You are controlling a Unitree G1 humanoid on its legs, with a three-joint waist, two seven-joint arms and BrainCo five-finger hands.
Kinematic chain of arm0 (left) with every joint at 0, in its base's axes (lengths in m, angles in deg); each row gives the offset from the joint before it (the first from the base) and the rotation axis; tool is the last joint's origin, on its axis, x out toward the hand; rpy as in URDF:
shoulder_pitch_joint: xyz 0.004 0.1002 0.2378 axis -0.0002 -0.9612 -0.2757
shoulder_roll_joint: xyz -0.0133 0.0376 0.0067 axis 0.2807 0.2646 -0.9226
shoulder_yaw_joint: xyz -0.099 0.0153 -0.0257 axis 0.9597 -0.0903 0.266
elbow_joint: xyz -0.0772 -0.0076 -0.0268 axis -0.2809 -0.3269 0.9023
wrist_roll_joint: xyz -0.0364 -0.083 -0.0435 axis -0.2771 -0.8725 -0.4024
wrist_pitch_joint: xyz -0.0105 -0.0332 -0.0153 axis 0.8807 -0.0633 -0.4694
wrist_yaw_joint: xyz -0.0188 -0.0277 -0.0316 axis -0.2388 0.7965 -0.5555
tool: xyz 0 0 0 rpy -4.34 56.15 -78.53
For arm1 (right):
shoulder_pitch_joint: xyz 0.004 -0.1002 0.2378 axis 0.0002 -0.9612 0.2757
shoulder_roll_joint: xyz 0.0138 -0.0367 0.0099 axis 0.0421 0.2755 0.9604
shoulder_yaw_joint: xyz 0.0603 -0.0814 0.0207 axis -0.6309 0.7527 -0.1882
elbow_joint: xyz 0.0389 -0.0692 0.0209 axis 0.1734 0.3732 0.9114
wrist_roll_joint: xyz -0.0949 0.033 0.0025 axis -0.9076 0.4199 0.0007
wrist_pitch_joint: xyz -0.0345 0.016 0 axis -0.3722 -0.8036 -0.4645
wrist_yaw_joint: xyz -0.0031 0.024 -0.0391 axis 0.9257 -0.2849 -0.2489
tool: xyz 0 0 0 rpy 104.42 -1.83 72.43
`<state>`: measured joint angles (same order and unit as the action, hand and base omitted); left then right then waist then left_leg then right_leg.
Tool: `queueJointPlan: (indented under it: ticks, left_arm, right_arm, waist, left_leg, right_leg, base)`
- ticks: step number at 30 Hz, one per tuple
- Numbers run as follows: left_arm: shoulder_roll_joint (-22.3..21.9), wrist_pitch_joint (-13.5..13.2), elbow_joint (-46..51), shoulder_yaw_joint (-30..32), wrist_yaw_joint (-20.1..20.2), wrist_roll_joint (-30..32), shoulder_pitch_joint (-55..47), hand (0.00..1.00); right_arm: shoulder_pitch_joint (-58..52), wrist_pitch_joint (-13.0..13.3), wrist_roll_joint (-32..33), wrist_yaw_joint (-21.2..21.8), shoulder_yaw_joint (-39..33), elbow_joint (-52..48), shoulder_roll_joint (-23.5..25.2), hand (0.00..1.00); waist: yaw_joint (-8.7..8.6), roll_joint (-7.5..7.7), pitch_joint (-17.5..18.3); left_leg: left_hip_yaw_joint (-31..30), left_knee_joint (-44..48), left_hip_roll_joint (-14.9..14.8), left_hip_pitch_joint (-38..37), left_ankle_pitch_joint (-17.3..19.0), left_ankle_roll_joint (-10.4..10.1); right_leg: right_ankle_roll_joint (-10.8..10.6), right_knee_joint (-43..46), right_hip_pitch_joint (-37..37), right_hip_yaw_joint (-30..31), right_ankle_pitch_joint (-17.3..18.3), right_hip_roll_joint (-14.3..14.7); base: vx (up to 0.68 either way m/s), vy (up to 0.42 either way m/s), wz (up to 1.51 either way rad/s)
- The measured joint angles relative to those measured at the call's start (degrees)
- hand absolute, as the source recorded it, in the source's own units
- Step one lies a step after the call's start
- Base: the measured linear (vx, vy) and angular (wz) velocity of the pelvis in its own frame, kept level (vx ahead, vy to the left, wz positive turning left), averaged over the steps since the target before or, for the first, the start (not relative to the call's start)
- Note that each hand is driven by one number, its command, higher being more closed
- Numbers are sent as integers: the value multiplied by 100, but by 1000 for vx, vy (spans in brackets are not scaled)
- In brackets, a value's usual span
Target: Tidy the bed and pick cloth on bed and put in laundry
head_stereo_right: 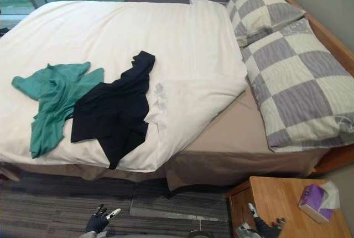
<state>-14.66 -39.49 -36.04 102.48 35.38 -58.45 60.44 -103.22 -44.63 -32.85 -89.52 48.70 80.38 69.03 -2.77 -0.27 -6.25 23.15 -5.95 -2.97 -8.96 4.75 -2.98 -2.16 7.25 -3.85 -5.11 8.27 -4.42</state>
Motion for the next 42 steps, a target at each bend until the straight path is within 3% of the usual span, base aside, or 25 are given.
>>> queueJointPlan:
  ticks: [2,3,5,8,10,11,13,15,16,22,25,29,35,41,42]
  left_arm:
    - [33,-61,30,-44,7,2,-120,0]
    - [58,-96,22,-52,11,8,-207,0]
    - [100,-101,8,-87,3,27,-373,0]
    - [218,-104,9,-287,-8,131,-380,0]
    - [245,-99,21,-416,-16,181,-365,0]
    - [248,-98,28,-444,-19,183,-365,0]
    - [259,-57,186,-488,-30,239,-360,0]
    - [321,28,416,-479,-68,291,-300,0]
    - [367,50,539,-462,-72,291,-170,0]
    - [606,276,1176,-427,-137,280,424,0]
    - [714,301,1499,-390,-182,273,589,0]
    - [977,394,1839,-317,-172,37,847,0]
    - [1137,412,2272,-480,-129,-165,1045,0]
    - [1227,541,2732,-722,92,-540,1208,0]
    - [1237,542,2769,-723,188,-584,1213,0]
  right_arm:
    - [160,-175,-324,230,-8,-1363,-640,0]
    - [361,-364,-471,463,-22,-1776,-967,0]
    - [863,-926,-804,988,38,-2177,-1567,0]
    - [1425,-1610,-1176,1476,348,-2176,-1893,0]
    - [1882,-2200,-1564,1791,963,-2014,-2096,0]
    - [1926,-2260,-1593,1815,1034,-1992,-2126,0]
    - [2377,-2666,-1803,1915,1474,-1684,-2317,0]
    - [2863,-3004,-1978,1936,1705,-1418,-2415,0]
    - [3220,-3180,-2006,1931,1815,-1259,-2541,0]
    - [4841,-3762,-2151,1802,2164,-499,-3118,0]
    - [5426,-3988,-2275,1698,2447,-143,-3422,0]
    - [6227,-4319,-2748,1707,2823,351,-3863,0]
    - [6915,-4572,-3466,1905,3269,481,-4229,0]
    - [7226,-4829,-3592,1932,3530,413,-4320,0]
    - [7227,-4844,-3685,1944,3533,361,-4324,100]
  waist:
    - [6,59,23]
    - [13,52,70]
    - [13,176,148]
    - [59,248,184]
    - [120,160,163]
    - [143,140,162]
    - [257,66,80]
    - [320,92,-10]
    - [376,150,-219]
    - [575,352,-924]
    - [695,342,-1187]
    - [866,224,-1491]
    - [977,66,-1736]
    - [1011,-4,-1827]
    - [1015,-11,-1831]
  left_leg:
    - [-19,-1,28,15,3,0]
    - [-31,-1,42,20,-21,23]
    - [-186,0,49,155,-154,132]
    - [-404,11,60,388,-280,164]
    - [-585,20,104,553,-341,201]
    - [-609,20,108,581,-350,210]
    - [-724,26,115,776,-425,229]
    - [-819,34,80,994,-531,245]
    - [-838,35,71,1048,-609,241]
    - [-986,37,4,1721,-910,280]
    - [-1133,36,19,2021,-1053,299]
    - [-1314,33,22,2488,-1257,324]
    - [-1443,36,37,3014,-1452,307]
    - [-1473,37,194,3568,-1625,253]
    - [-1466,36,206,3624,-1632,255]
  right_leg:
    - [25,-5,7,2,46,-27]
    - [39,-15,7,-2,71,-34]
    - [38,-44,63,-72,80,-33]
    - [47,-97,176,-230,74,-43]
    - [48,-125,236,-391,69,-70]
    - [48,-125,252,-408,64,-68]
    - [51,-128,385,-513,3,-74]
    - [94,-132,558,-533,-105,-62]
    - [111,-134,591,-534,-146,-53]
    - [203,-140,1165,-676,-370,17]
    - [236,-140,1393,-700,-410,17]
    - [272,-73,1786,-828,-443,19]
    - [321,376,2455,-979,-382,-65]
    - [342,1426,3414,-1062,59,-398]
    - [358,1570,3540,-1067,105,-439]
  base:
    - [-63,-30,-1]
    - [-52,-55,8]
    - [-17,-75,29]
    - [21,-64,48]
    - [17,-33,42]
    - [5,-22,33]
    - [-1,-11,32]
    - [-20,2,26]
    - [-52,2,18]
    - [-109,6,19]
    - [-90,20,23]
    - [-95,25,24]
    - [-51,10,15]
    - [-58,-2,18]
    - [-45,-19,14]
